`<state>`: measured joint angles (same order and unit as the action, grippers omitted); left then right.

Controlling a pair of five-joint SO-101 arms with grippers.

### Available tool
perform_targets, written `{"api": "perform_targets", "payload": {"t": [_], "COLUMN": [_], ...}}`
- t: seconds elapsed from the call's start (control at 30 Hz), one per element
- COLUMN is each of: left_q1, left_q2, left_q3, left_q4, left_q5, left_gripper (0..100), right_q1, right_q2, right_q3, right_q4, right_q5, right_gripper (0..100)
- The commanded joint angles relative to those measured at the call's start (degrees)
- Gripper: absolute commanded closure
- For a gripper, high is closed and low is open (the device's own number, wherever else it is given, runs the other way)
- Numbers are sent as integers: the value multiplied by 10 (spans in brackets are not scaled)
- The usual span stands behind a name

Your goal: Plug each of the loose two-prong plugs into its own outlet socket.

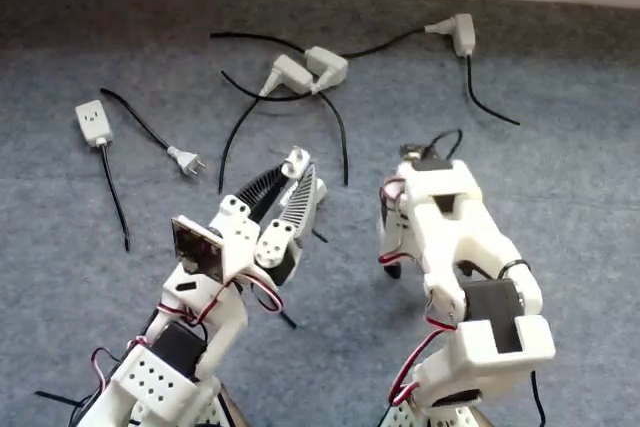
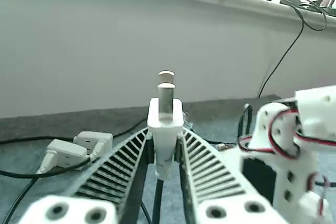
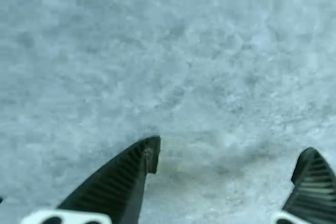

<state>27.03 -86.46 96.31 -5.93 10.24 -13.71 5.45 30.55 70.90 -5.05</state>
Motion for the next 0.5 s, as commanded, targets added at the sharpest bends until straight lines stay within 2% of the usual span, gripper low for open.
{"api": "perform_targets", "payload": {"t": [0.0,0.1,0.17,0.4,0.47], "left_q1": [25,29,29,29,29], "left_q2": [-5,-5,-5,-5,-5], "left_q3": [13,13,13,13,13], "left_q4": [26,40,45,45,43], "left_q5": [3,3,3,6,6], "left_gripper": [995,995,995,995,995], "right_q1": [-21,-21,-18,-30,-47], "right_q2": [-12,-12,-15,-105,-138], "right_q3": [-194,-336,-426,-529,-553], "right_q4": [167,266,305,299,299], "right_q5": [5,4,4,6,7], "right_gripper": [606,608,648,993,983]}}
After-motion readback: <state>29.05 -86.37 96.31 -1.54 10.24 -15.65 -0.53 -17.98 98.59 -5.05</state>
